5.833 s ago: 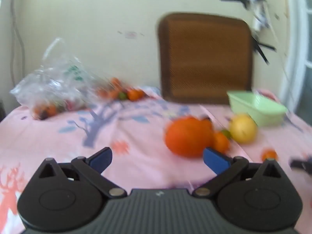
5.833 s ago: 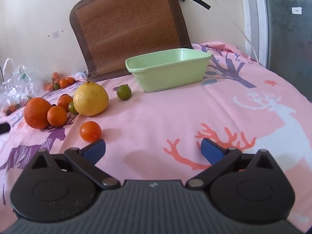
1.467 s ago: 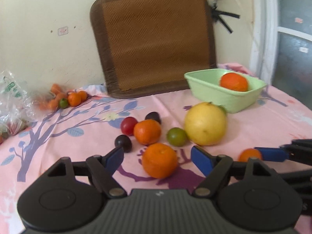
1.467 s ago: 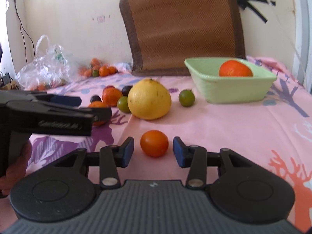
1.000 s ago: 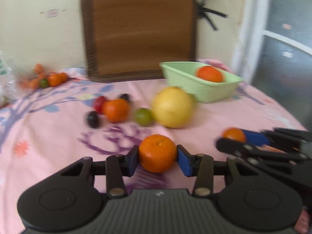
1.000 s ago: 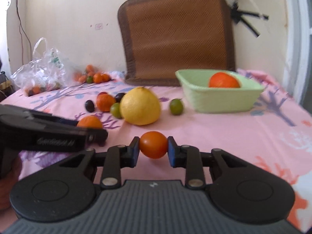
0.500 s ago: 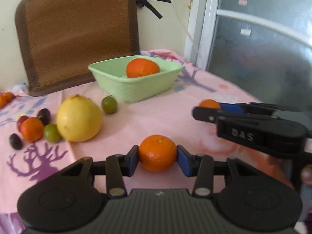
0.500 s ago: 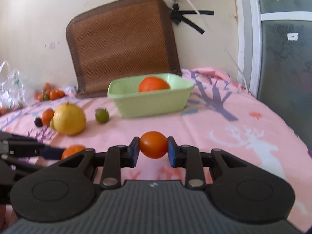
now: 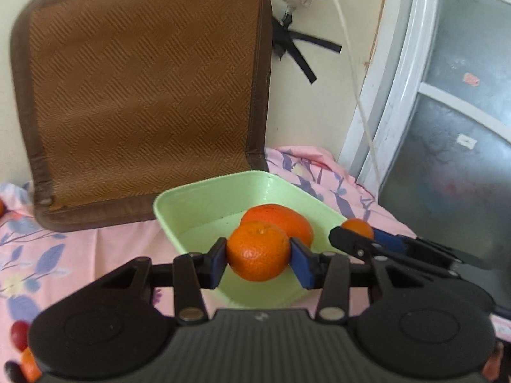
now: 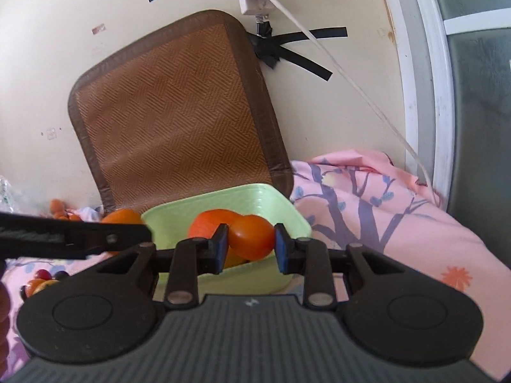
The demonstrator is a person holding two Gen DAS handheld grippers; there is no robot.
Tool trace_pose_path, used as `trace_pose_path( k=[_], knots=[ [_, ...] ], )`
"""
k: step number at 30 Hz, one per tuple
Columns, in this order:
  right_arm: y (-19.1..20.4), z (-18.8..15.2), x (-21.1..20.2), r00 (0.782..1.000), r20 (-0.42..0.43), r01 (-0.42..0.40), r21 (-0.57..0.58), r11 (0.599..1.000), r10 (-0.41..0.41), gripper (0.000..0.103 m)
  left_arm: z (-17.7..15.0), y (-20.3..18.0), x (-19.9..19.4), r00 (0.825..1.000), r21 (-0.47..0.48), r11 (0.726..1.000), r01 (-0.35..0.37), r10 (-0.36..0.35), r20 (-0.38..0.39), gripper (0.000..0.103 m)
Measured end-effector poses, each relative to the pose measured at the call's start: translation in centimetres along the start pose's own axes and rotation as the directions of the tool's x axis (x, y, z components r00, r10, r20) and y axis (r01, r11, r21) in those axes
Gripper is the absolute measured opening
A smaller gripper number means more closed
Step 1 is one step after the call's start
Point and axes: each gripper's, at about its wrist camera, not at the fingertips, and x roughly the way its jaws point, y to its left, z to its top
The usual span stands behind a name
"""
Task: Organize fruits
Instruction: 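Carry both fruits over the green bowl and open both tools to drop them, then withdraw both tools from the bowl back toward the loose fruit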
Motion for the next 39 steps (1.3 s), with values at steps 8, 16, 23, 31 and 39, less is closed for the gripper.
trace_pose_path(
  k=[8,16,23,31,39],
  knots=[
    [-0.5,0.2,1.6,1.0,-0.015,0.026,-0.022,0.999,-0.027,0.039,-0.7,-0.3,2.0,1.0,-0.005,1.0,-0.007,0.007,-0.022,0.052],
    [-1.6,0.4,0.3,0.998,0.047,0.048,0.036,0.998,-0.049,0.048,-1.2,2.7,-6.4,0.987,-0.059,0.998,-0.032,0.041,0.156,0.06],
    [-4.1,0.5,0.1,0.996,0.037,0.078,0.177,0.981,-0.086,0.048,-6.7,10.6,-14.4,0.932,-0.18,0.938,-0.295,0.324,0.162,0.063],
    [-4.2,0.1,-0.5,0.986,0.027,0.152,0.226,0.962,-0.162,0.047,-12.6,16.3,-16.1,0.92,-0.327,0.872,-0.364,0.392,0.024,0.058],
    [2.3,-1.8,-5.4,0.998,0.049,0.032,0.108,0.994,-0.037,0.048,-13.3,15.8,-17.3,0.932,-0.321,0.896,-0.305,0.351,0.094,0.061]
  ],
)
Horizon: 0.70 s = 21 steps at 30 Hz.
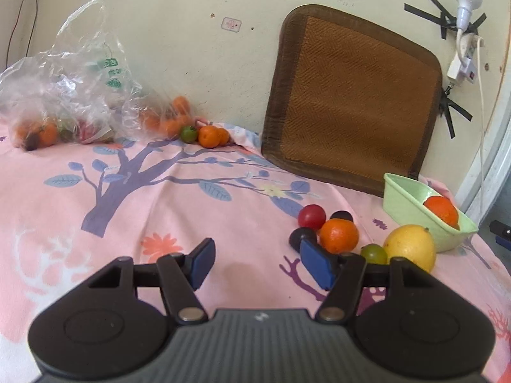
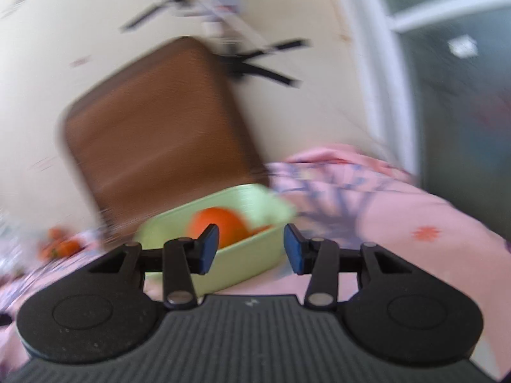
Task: Organize fruits
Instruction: 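Withdraw both tools from the bowl back toward the loose fruit, then grasp the yellow grapefruit with the right tool while the left tool grasps a dark plum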
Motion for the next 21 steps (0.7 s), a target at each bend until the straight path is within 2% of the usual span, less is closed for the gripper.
trace_pose_path(
  k=[4,6,7,8,12,15,16,19,21],
  knots=[
    [5.8,-1.8,-1.3,0.983,-0.061,-0.18,-0.109,0.978,0.174,0.048,0.0,0.0,-0.2,1.0,-0.003,1.0,0.017,-0.017,0.014,0.061],
    [8.6,-2.8,-0.6,0.968,-0.112,-0.24,-0.164,0.957,0.223,0.059,0.0,0.1,-0.2,1.0,-0.008,1.0,0.023,-0.023,0.018,0.061],
    [9.7,-3.1,-0.2,0.963,-0.133,-0.258,-0.182,0.949,0.236,0.069,0.0,0.2,-0.3,0.999,-0.011,1.0,0.026,-0.025,0.02,0.061],
    [10.7,-3.5,0.4,0.96,-0.146,-0.265,-0.198,0.944,0.239,0.074,0.0,0.2,-0.3,0.999,-0.014,1.0,0.028,-0.027,0.021,0.061],
    [12.9,-4.5,3.5,0.958,-0.214,-0.238,-0.213,0.948,0.192,0.074,0.0,0.4,-0.2,0.999,-0.022,0.999,0.037,-0.037,0.02,0.061],
    [13.1,-4.6,5.0,0.938,-0.281,-0.256,-0.165,0.952,0.203,0.074,0.0,0.5,-0.2,0.999,-0.027,0.999,0.043,-0.043,0.02,0.061],
    [13.1,-4.7,5.1,0.93,-0.301,-0.269,-0.165,0.949,0.212,0.068,0.0,0.5,-0.2,0.999,-0.029,0.999,0.045,-0.044,0.02,0.061],
    [13.1,-5.3,3.5,0.927,-0.304,-0.281,-0.178,0.943,0.219,0.066,0.0,0.5,-0.3,0.998,-0.023,0.998,0.06,-0.059,0.03,0.061],
    [12.0,-5.3,2.4,0.926,-0.302,-0.279,-0.145,0.949,0.226,0.066,0.0,0.1,-0.6,0.997,-0.002,0.998,0.07,-0.07,0.04,0.061]
  ],
)
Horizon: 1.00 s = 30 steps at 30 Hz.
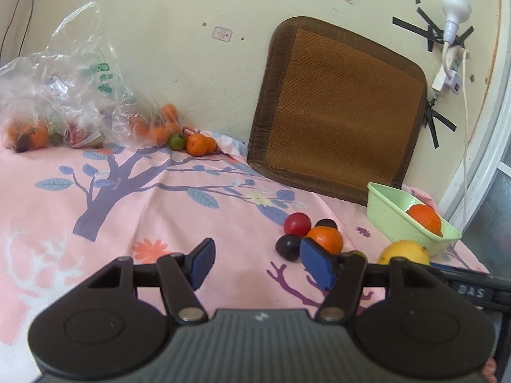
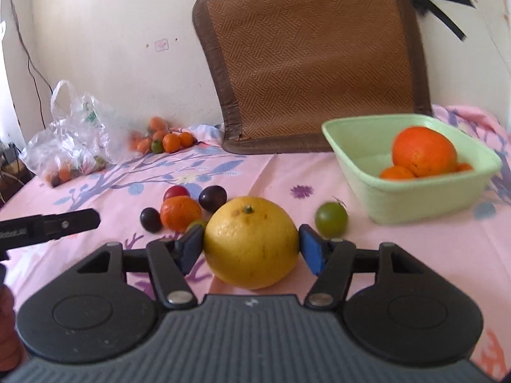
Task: Organize fruits
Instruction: 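Grasp the yellow grapefruit with the right tool while the left tool grasps a dark plum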
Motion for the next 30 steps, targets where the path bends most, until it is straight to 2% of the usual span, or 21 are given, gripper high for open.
trace_pose_path(
  k=[3,6,9,12,17,19,21,26,28,30],
  knots=[
    [-1.7,-1.5,-2.6,0.999,0.026,0.018,0.033,0.999,-0.019,0.066,-0.1,-0.9,0.0,0.999,0.055,0.998,0.033,-0.032,-0.009,0.061],
    [-2.7,-2.6,-4.6,0.996,0.058,0.071,0.012,0.997,-0.071,0.066,0.1,-2.3,1.1,0.999,0.136,0.99,0.027,-0.02,-0.049,0.061],
    [-3.5,-3.0,-5.2,0.994,0.067,0.082,0.028,0.996,-0.083,0.066,0.8,-3.3,2.8,0.996,0.206,0.978,-0.008,0.026,-0.084,0.06],
    [-3.5,-2.9,-4.9,0.995,0.063,0.078,0.031,0.996,-0.08,0.066,1.4,-3.7,4.3,0.994,0.249,0.969,-0.004,0.03,-0.102,0.055],
    [-3.3,-3.0,-4.8,0.995,0.067,0.072,0.008,0.997,-0.073,0.066,1.2,-4.0,6.3,0.983,0.337,0.94,0.058,0.005,-0.185,0.052],
    [-3.3,-3.0,-4.8,0.995,0.067,0.071,0.009,0.997,-0.071,0.066,1.3,-3.8,7.1,0.975,0.326,0.942,0.084,-0.01,-0.221,0.046],
    [-3.3,-2.9,-4.7,0.995,0.067,0.071,0.011,0.997,-0.072,0.066,1.4,-3.4,7.2,0.977,0.309,0.948,0.075,-0.009,-0.211,0.025],
    [-3.3,-3.0,-4.8,0.995,0.068,0.069,0.013,0.998,-0.07,0.066,1.1,-2.8,5.5,0.987,0.26,0.964,0.06,-0.018,-0.161,0.025],
    [-3.4,-3.0,-4.9,0.995,0.07,0.064,0.018,0.998,-0.065,0.066,0.7,-2.8,4.2,0.985,0.227,0.97,0.093,-0.057,-0.16,0.025],
    [-3.4,-3.0,-5.0,0.995,0.078,0.061,0.024,0.998,-0.062,0.066,0.0,-3.5,3.1,0.977,0.195,0.968,0.156,-0.122,-0.177,0.025]
  ],
)
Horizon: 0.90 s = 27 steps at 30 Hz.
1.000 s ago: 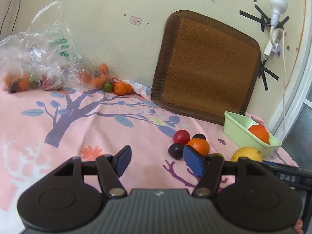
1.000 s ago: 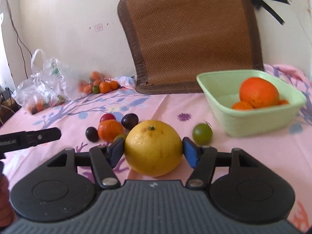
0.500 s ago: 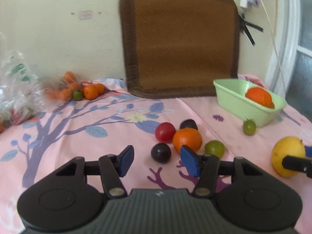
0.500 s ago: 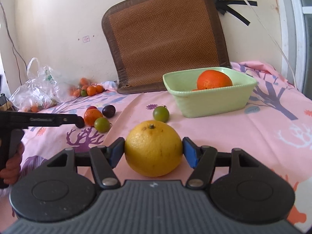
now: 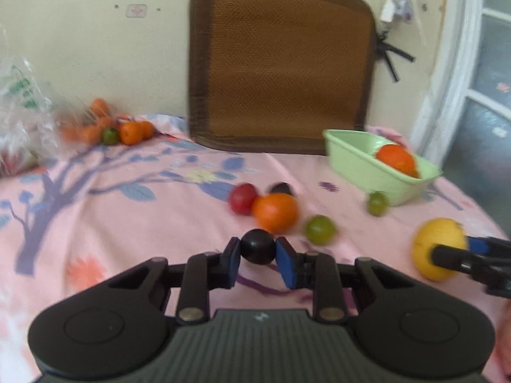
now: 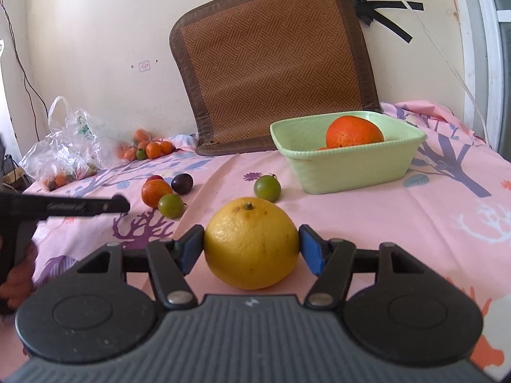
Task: Organize fruits
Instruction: 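Grasp the yellow grapefruit with the right tool while the left tool grasps a dark plum, then lower the grapefruit and plum into the green bowl and open both tools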
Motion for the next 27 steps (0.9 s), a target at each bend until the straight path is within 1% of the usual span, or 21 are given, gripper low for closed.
trace_pose_path(
  k=[2,5,8,10,12,14,17,20,23,27],
  knots=[
    [-0.1,0.0,-0.2,1.0,0.013,0.001,0.01,1.0,-0.001,0.066,-0.3,-1.7,-0.6,0.999,0.019,0.999,0.051,-0.051,0.005,0.025],
    [-0.7,0.2,-0.4,1.0,0.03,-0.008,0.05,0.999,0.006,0.066,0.4,-4.6,-0.8,0.993,0.062,0.992,0.113,-0.114,0.015,0.025],
    [-2.3,0.6,-0.6,0.999,0.036,-0.027,0.143,0.989,0.022,0.066,2.4,-6.9,-0.5,0.985,0.08,0.983,0.163,-0.166,0.037,0.025],
    [-3.2,1.3,-0.4,0.999,0.039,-0.021,0.166,0.986,0.015,0.066,4.3,-8.0,0.2,0.98,0.08,0.978,0.19,-0.195,0.05,0.025],
    [-3.6,2.3,0.0,0.998,0.056,0.011,0.143,0.99,-0.019,0.066,6.3,-9.0,1.2,0.974,0.072,0.974,0.213,-0.218,0.058,0.025],
    [-4.1,3.5,0.5,0.996,0.088,0.022,0.125,0.992,-0.033,0.066,8.2,-9.9,2.8,0.972,0.072,0.972,0.223,-0.227,0.06,0.025],
    [-4.8,5.3,1.4,0.991,0.127,0.025,0.092,0.995,-0.037,0.066,10.4,-10.9,5.7,0.972,0.055,0.972,0.229,-0.231,0.043,0.025],
    [-5.5,7.1,3.0,0.987,0.153,0.051,0.043,0.998,-0.057,0.066,11.9,-11.4,8.9,0.974,0.018,0.974,0.224,-0.225,0.019,0.025],
    [-5.9,7.9,5.1,0.988,0.135,0.069,0.011,0.998,-0.07,0.066,13.0,-11.4,11.9,0.972,-0.028,0.972,0.233,-0.234,-0.019,0.025],
    [-6.1,7.6,7.0,0.99,0.112,0.083,-0.012,0.996,-0.082,0.066,13.6,-11.0,15.0,0.966,-0.078,0.966,0.246,-0.251,-0.064,0.025]
  ],
)
